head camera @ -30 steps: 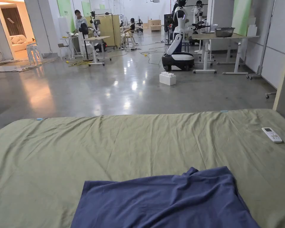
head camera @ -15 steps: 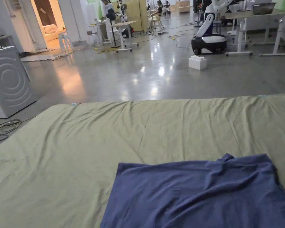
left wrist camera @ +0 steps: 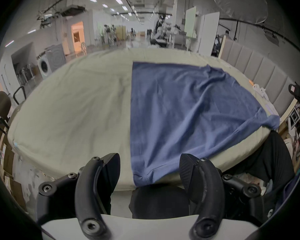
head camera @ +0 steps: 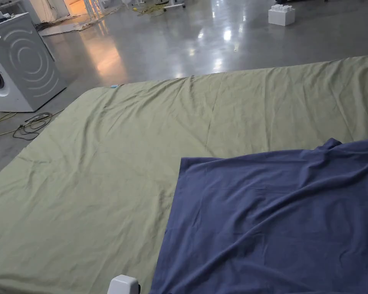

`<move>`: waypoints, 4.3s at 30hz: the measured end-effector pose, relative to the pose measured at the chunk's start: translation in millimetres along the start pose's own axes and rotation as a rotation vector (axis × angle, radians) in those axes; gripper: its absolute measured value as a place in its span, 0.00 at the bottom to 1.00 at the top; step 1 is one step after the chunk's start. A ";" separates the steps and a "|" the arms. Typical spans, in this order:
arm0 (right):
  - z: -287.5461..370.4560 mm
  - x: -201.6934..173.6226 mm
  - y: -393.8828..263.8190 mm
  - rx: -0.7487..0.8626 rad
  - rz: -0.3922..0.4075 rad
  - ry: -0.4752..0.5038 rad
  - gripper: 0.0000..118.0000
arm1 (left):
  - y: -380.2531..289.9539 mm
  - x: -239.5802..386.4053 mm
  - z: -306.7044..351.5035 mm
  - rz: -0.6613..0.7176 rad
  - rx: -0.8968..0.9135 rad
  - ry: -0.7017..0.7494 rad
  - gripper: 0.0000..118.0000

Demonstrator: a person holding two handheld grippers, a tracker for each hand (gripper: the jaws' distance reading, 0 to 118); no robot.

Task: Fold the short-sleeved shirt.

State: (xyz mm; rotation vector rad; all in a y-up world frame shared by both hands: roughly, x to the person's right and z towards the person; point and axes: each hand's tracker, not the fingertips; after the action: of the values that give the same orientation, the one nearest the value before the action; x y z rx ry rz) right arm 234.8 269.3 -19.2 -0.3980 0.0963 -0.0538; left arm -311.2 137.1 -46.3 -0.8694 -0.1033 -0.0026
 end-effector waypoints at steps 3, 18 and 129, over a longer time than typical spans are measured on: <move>2.0 4.6 -0.7 -0.005 -0.005 -0.022 0.00 | 2.3 -0.4 -21.2 -0.028 -0.065 -0.031 0.60; -29.1 58.1 -23.8 -0.277 -0.029 -0.099 0.38 | 25.9 21.9 -50.1 -0.056 -0.211 0.041 0.08; -25.8 19.7 17.7 -0.001 0.058 -0.065 0.00 | 122.4 -25.0 -144.0 0.348 0.078 0.027 0.62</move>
State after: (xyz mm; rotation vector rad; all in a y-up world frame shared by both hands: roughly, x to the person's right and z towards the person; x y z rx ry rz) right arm 252.2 274.3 -51.3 -0.3979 0.0442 0.0159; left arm -317.7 105.3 -234.1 -0.7998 0.0733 0.3131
